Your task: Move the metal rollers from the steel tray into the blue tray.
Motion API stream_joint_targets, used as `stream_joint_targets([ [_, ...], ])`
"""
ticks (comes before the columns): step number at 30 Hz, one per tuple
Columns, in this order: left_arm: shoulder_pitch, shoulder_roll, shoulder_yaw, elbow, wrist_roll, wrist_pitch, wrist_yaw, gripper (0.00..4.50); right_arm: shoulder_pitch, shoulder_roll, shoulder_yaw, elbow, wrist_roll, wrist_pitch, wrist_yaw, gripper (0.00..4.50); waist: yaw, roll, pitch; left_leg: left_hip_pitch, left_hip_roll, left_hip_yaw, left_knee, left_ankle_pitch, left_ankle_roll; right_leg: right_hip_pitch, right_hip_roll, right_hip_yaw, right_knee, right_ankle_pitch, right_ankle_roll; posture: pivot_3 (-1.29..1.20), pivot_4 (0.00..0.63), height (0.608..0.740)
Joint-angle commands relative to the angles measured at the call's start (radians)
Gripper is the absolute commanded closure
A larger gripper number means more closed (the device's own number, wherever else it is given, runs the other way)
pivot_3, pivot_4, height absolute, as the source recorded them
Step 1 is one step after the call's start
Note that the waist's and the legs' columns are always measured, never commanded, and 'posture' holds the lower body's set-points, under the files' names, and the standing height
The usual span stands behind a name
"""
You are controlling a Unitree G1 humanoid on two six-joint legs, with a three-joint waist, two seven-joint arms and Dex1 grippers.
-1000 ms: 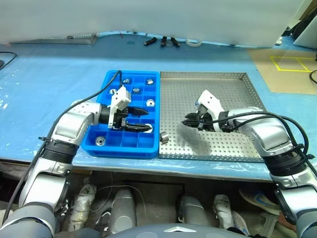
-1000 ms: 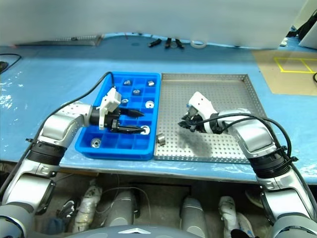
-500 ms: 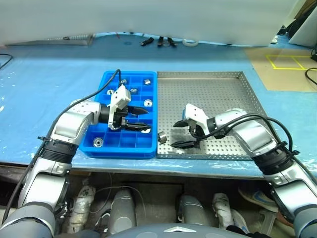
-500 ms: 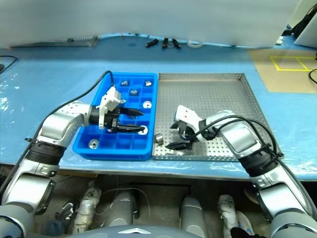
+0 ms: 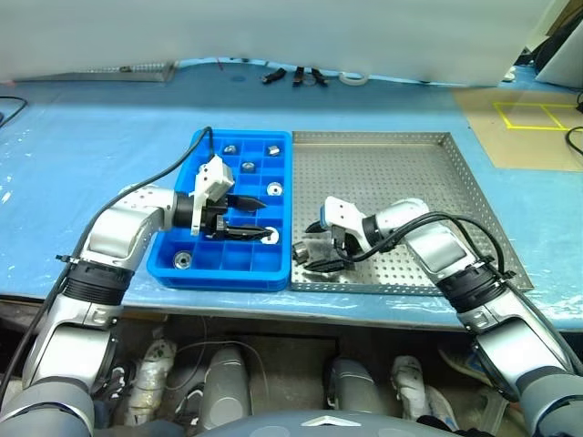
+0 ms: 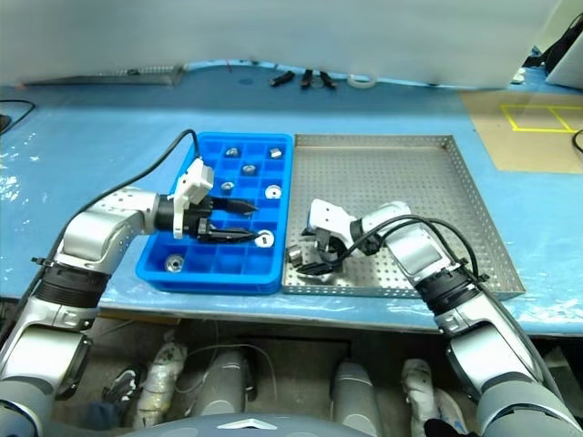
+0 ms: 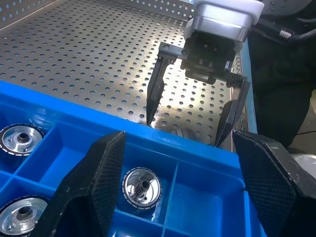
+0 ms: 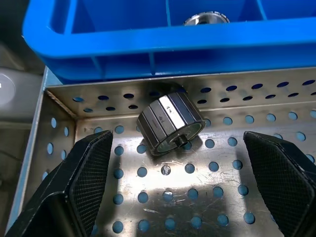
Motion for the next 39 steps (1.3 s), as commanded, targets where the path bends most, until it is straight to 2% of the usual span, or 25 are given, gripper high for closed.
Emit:
stream_joint_targets([
  [1, -0.001, 0.019, 0.029, -0.043, -0.017, 0.002, 0.004, 0.86, -0.03, 0.024, 0.008, 0.036, -0.037, -0.06, 0.0, 0.03, 0.0, 0.0, 0.0, 0.0, 0.0, 0.0, 0.0, 0.0, 0.0, 0.0, 0.0, 0.0, 0.0, 0.0, 0.0, -0.06, 0.15, 0.74],
  [8, -0.001, 0.032, 0.031, -0.046, -0.019, 0.007, 0.007, 0.86, -0.008, 0.062, 0.006, 0.049, -0.058, -0.099, 0.021, 0.03, 0.0, 0.0, 0.0, 0.0, 0.0, 0.0, 0.0, 0.0, 0.0, 0.0, 0.0, 0.0, 0.0, 0.0, 0.0, -0.05, 0.15, 0.74],
  [11, -0.001, 0.035, 0.03, -0.043, -0.019, 0.006, 0.006, 0.86, -0.006, 0.068, 0.004, 0.044, -0.068, -0.101, 0.022, 0.62, 0.0, 0.0, 0.0, 0.0, 0.0, 0.0, 0.0, 0.0, 0.0, 0.0, 0.0, 0.0, 0.0, 0.0, 0.0, -0.06, 0.15, 0.74],
  [17, 0.002, 0.03, 0.025, -0.047, -0.019, 0.007, 0.008, 0.86, 0.0, 0.074, -0.002, 0.037, -0.068, -0.084, 0.025, 2.7, -0.001, 0.0, 0.0, 0.0, 0.0, 0.0, 0.0, 0.0, 0.0, 0.0, 0.0, 0.0, 0.0, 0.0, 0.0, -0.06, 0.15, 0.74],
  [25, -0.006, 0.023, 0.023, -0.043, -0.023, 0.004, 0.003, 0.86, 0.003, 0.051, -0.017, 0.014, -0.059, -0.063, 0.04, 2.72, 0.0, 0.0, 0.0, 0.0, 0.0, 0.0, 0.0, 0.0, 0.0, 0.0, 0.0, 0.0, 0.0, 0.0, 0.0, -0.08, 0.15, 0.74],
  [32, -0.022, -0.002, 0.009, -0.031, -0.024, -0.011, -0.012, 0.86, 0.005, -0.041, -0.072, -0.054, -0.032, -0.017, 0.08, 2.72, -0.001, 0.0, 0.0, 0.0, 0.0, 0.0, 0.0, 0.0, 0.0, 0.0, 0.0, 0.0, -0.001, 0.0, 0.0, -0.11, 0.15, 0.74],
  [39, -0.08, -0.011, 0.034, 0.031, -0.004, -0.058, -0.009, 0.86, -0.067, -0.054, -0.139, -0.185, 0.06, 0.082, 0.114, 2.72, -0.007, 0.0, 0.0, 0.0, 0.001, 0.0, -0.001, 0.0, 0.0, -0.001, 0.001, 0.001, 0.0, 0.0, 0.0, -0.12, 0.15, 0.74],
])
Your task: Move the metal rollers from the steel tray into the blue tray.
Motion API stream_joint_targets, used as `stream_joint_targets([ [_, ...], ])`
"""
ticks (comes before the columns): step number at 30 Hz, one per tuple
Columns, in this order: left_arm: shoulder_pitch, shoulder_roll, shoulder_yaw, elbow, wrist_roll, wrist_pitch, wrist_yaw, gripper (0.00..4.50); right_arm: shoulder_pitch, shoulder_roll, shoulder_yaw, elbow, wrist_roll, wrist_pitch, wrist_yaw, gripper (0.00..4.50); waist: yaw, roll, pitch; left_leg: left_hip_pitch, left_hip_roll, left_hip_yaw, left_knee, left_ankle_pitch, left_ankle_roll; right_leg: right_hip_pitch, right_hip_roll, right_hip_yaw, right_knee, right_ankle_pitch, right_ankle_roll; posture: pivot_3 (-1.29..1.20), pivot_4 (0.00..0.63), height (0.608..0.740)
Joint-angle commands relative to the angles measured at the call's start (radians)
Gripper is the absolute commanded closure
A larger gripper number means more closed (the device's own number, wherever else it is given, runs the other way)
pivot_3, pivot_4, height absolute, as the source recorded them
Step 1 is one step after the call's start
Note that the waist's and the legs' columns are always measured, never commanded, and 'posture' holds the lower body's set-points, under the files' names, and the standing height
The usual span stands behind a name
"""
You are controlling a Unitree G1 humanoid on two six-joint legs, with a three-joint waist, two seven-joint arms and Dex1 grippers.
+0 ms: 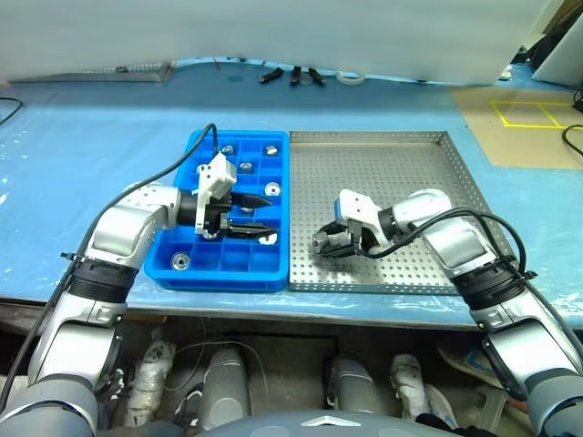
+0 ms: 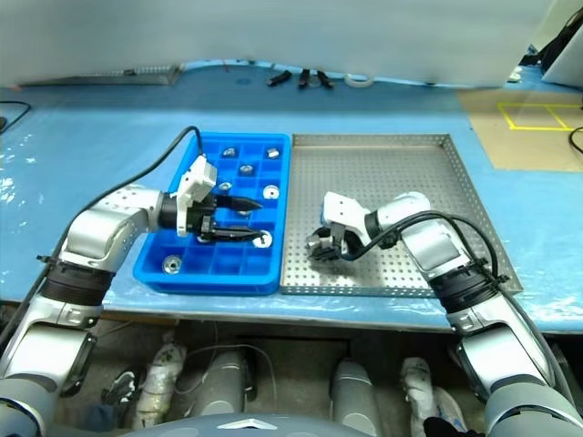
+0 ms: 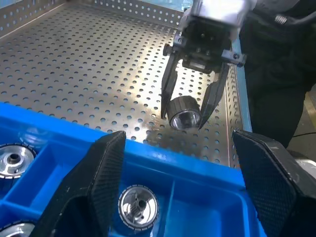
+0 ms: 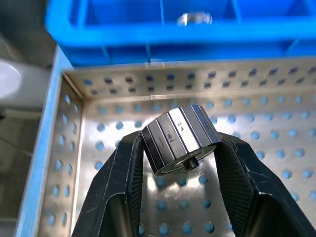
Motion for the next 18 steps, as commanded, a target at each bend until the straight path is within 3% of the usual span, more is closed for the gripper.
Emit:
stream_joint_targets([
  [1, -0.039, 0.023, 0.048, 0.003, -0.005, -0.035, 0.0, 0.86, -0.082, 0.028, -0.044, -0.061, 0.051, 0.046, -0.007, 2.72, -0.003, 0.0, 0.0, 0.0, 0.0, 0.0, 0.0, 0.0, 0.0, 0.0, 0.0, 0.0, 0.0, 0.0, 0.0, -0.12, 0.15, 0.74],
  [5, -0.028, 0.074, 0.122, -0.004, -0.019, -0.019, 0.039, 0.86, -0.139, 0.1, -0.028, -0.039, 0.073, 0.067, -0.028, 2.72, -0.005, 0.0, 0.0, 0.0, 0.0, 0.0, 0.0, 0.0, 0.0, -0.002, 0.0, 0.0, 0.001, 0.0, 0.0, -0.04, 0.15, 0.74],
  [9, 0.072, 0.132, 0.18, -0.1, -0.04, 0.021, 0.074, 0.86, -0.154, 0.171, 0.012, -0.016, 0.085, 0.068, -0.013, 2.72, 0.01, 0.0, 0.0, -0.002, 0.0, 0.0, -0.002, 0.0, 0.0, -0.004, 0.0, -0.001, 0.0, -0.002, -0.003, 0.07, 0.15, 0.74],
  [13, 0.176, 0.175, 0.253, -0.209, -0.078, 0.084, 0.133, 0.86, -0.178, 0.246, 0.05, 0.049, 0.078, 0.041, -0.001, 2.72, 0.033, 0.0, 0.0, -0.015, 0.001, -0.003, -0.001, 0.0, 0.0, -0.013, 0.0, -0.006, 0.001, -0.002, -0.003, 0.16, 0.15, 0.74],
  [18, 0.336, 0.239, 0.366, -0.35, -0.126, 0.16, 0.202, 0.86, -0.229, 0.355, 0.088, 0.209, 0.049, -0.072, 0.002, 2.72, 0.059, -0.001, 0.0, -0.019, 0.001, -0.007, 0.0, 0.001, -0.001, -0.014, 0.0, -0.018, 0.002, -0.003, -0.004, 0.27, 0.15, 0.74],
])
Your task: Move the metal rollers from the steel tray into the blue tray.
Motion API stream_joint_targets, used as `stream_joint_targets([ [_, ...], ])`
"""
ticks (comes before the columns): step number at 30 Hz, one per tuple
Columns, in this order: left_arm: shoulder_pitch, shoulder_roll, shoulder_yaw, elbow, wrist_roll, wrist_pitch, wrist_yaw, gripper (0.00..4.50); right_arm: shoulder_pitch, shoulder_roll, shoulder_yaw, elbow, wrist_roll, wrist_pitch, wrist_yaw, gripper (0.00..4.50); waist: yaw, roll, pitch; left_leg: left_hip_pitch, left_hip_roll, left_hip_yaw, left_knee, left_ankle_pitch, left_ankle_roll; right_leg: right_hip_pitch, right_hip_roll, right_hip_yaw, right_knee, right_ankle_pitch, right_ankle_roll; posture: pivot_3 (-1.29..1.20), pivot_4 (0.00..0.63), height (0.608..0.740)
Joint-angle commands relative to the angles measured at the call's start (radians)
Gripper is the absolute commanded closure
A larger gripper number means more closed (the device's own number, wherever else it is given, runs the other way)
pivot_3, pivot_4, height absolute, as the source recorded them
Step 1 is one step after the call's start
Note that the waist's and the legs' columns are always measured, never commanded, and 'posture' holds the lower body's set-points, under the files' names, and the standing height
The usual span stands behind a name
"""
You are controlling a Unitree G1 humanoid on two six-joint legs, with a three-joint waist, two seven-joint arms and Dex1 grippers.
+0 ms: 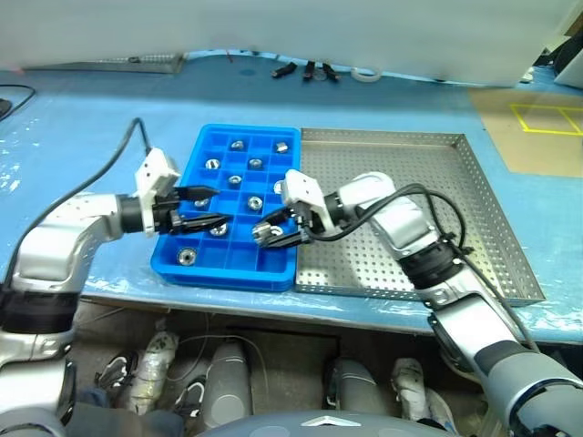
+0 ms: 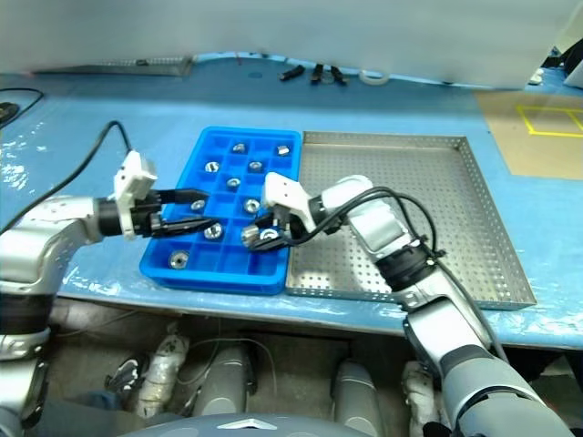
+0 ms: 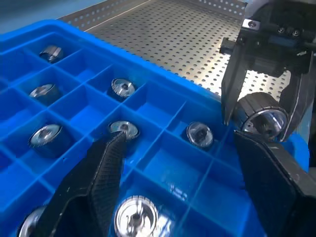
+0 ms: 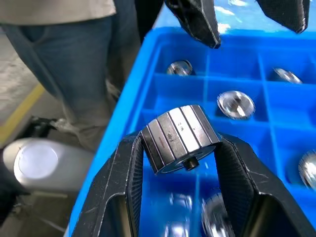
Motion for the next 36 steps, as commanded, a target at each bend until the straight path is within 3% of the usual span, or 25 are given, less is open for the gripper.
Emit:
stream_joint_targets([
  [1, 0.057, 0.039, 0.095, -0.112, -0.053, 0.046, 0.046, 0.86, -0.053, 0.051, 0.007, 0.103, -0.025, -0.116, -0.003, 2.72, 0.01, 0.0, 0.0, 0.0, 0.0, 0.0, 0.0, 0.0, 0.0, 0.0, 0.0, -0.001, 0.0, 0.0, 0.0, 0.27, 0.15, 0.74],
  [6, 0.133, 0.06, 0.155, -0.201, -0.1, 0.097, 0.097, 0.86, -0.117, 0.103, -0.012, 0.298, -0.069, -0.252, -0.024, 2.72, 0.04, 0.0, 0.0, 0.0, 0.0, -0.002, 0.0, 0.0, -0.001, 0.002, -0.001, -0.003, 0.001, 0.0, 0.0, 0.3, 0.15, 0.74],
  [12, 0.131, 0.061, 0.143, -0.217, -0.121, 0.111, 0.13, 0.86, -0.132, 0.112, -0.013, 0.417, -0.123, -0.357, -0.035, 2.72, 0.053, 0.0, 0.0, 0.0, 0.0, -0.004, 0.0, 0.001, -0.003, 0.003, -0.001, -0.003, 0.002, 0.0, 0.0, 0.31, 0.15, 0.74],
  [22, 0.068, 0.057, 0.078, -0.157, -0.116, 0.095, 0.122, 0.86, -0.017, 0.093, 0.002, 0.194, -0.077, -0.202, 0.047, 2.72, 0.056, 0.0, 0.0, 0.0, 0.0, -0.005, 0.0, 0.002, -0.004, 0.003, 0.0, -0.003, 0.001, 0.0, 0.0, 0.24, 0.15, 0.74],
  [32, 0.026, 0.068, 0.042, -0.116, -0.11, 0.078, 0.1, 0.86, -0.008, 0.111, -0.009, 0.221, -0.091, -0.172, 0.028, 2.72, 0.054, 0.0, 0.0, 0.001, 0.0, -0.005, 0.001, 0.003, -0.005, 0.003, 0.0, -0.003, 0.003, 0.0, 0.0, 0.22, 0.15, 0.74],
  [33, 0.027, 0.069, 0.041, -0.118, -0.11, 0.078, 0.099, 0.86, -0.004, 0.106, -0.009, 0.214, -0.083, -0.165, 0.042, 2.02, 0.054, 0.0, 0.0, 0.001, 0.0, -0.005, 0.001, 0.003, -0.005, 0.003, 0.0, -0.003, 0.003, 0.0, 0.0, 0.22, 0.15, 0.74],
  [36, 0.029, 0.07, 0.041, -0.12, -0.113, 0.078, 0.096, 0.86, -0.002, 0.101, -0.009, 0.196, -0.085, -0.148, 0.038, 1.11, 0.054, -0.001, 0.0, 0.001, 0.0, -0.005, 0.001, 0.003, -0.005, 0.003, 0.0, -0.003, 0.002, 0.0, 0.0, 0.22, 0.15, 0.74],
])
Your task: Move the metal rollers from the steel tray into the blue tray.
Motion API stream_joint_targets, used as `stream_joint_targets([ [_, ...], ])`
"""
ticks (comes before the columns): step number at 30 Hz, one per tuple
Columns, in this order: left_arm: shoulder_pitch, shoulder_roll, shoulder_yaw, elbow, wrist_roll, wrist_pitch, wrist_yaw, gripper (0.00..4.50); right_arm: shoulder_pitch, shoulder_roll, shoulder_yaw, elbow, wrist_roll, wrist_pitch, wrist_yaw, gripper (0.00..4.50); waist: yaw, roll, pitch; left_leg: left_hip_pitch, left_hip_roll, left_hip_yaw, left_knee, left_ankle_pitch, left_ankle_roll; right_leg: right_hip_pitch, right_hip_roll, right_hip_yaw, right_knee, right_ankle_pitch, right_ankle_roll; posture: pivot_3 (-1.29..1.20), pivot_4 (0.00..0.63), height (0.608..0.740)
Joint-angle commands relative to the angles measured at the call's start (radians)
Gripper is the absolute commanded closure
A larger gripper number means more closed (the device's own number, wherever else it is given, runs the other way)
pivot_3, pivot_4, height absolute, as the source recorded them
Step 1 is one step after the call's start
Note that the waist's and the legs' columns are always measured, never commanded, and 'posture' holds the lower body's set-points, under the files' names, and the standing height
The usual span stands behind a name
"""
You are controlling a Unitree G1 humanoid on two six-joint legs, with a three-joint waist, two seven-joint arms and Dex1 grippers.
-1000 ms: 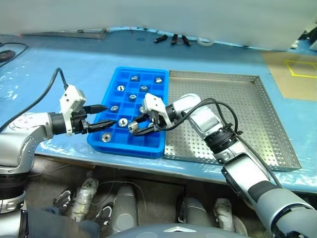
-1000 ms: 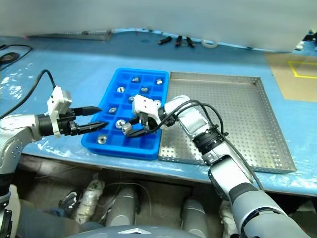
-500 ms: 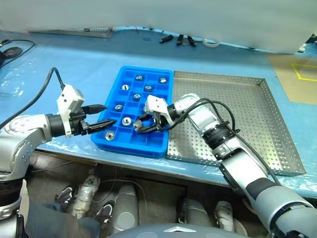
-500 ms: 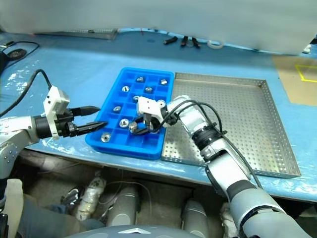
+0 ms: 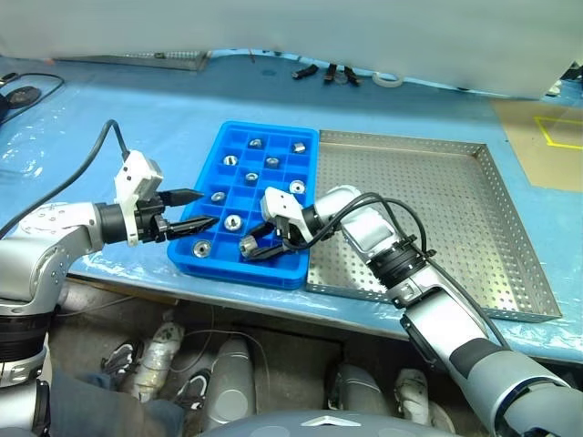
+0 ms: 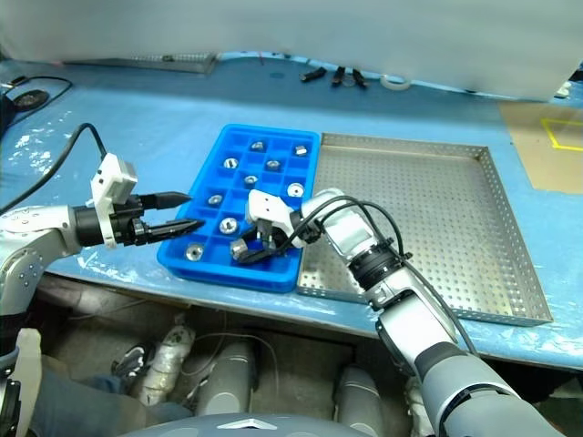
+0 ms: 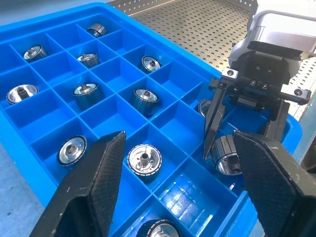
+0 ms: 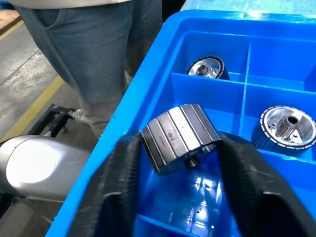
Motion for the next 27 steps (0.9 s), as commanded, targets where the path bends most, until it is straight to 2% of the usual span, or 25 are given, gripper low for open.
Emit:
stream_joint_targets([
  [1, -0.009, 0.017, 0.006, -0.017, -0.004, -0.018, -0.01, 0.86, -0.004, -0.002, -0.011, -0.039, 0.018, 0.005, 0.006, 0.83, 0.0, 0.0, 0.0, 0.0, 0.0, 0.0, 0.0, 0.0, 0.0, 0.0, 0.0, 0.0, 0.0, 0.0, 0.0, 0.22, 0.15, 0.74],
  [9, -0.045, -0.014, -0.032, 0.014, 0.011, -0.048, -0.002, 0.86, -0.065, -0.02, -0.073, -0.047, 0.04, 0.023, -0.019, 0.83, -0.011, 0.0, 0.0, 0.0, 0.0, 0.0, 0.001, 0.0, -0.001, 0.0, 0.0, 0.0, 0.001, 0.0, 0.0, 0.19, 0.15, 0.74],
  [13, -0.133, -0.082, -0.076, 0.101, 0.061, -0.092, 0.046, 0.86, -0.131, -0.06, -0.185, -0.024, 0.058, 0.047, -0.117, 0.83, -0.013, 0.0, 0.0, 0.0, 0.0, 0.0, 0.002, 0.001, -0.001, 0.001, -0.001, 0.0, 0.004, 0.0, 0.0, 0.15, 0.15, 0.74],
  [16, -0.207, -0.157, -0.116, 0.195, 0.116, -0.169, 0.073, 0.86, -0.15, -0.132, -0.269, -0.04, 0.059, 0.106, -0.201, 0.83, -0.013, -0.001, 0.0, 0.0, -0.001, 0.0, 0.003, 0.004, -0.006, 0.001, -0.002, 0.002, 0.007, 0.0, 0.0, 0.11, 0.15, 0.74],
  [23, -0.372, -0.318, -0.206, 0.455, 0.212, -0.35, 0.045, 0.86, -0.027, -0.301, -0.432, -0.149, 0.068, 0.229, -0.372, 0.83, -0.024, -0.001, -0.001, 0.001, -0.001, 0.0, 0.004, 0.006, -0.008, 0.002, -0.002, 0.004, 0.008, 0.0, 0.0, 0.0, 0.15, 0.74],
  [27, -0.488, -0.432, -0.236, 0.651, 0.257, -0.457, 0.024, 0.86, 0.103, -0.352, -0.568, -0.319, 0.109, 0.346, -0.491, 0.83, -0.027, -0.002, -0.001, 0.0, -0.002, 0.0, 0.004, 0.007, -0.006, 0.0, -0.001, 0.005, 0.008, 0.0, 0.001, -0.06, 0.15, 0.74],
])
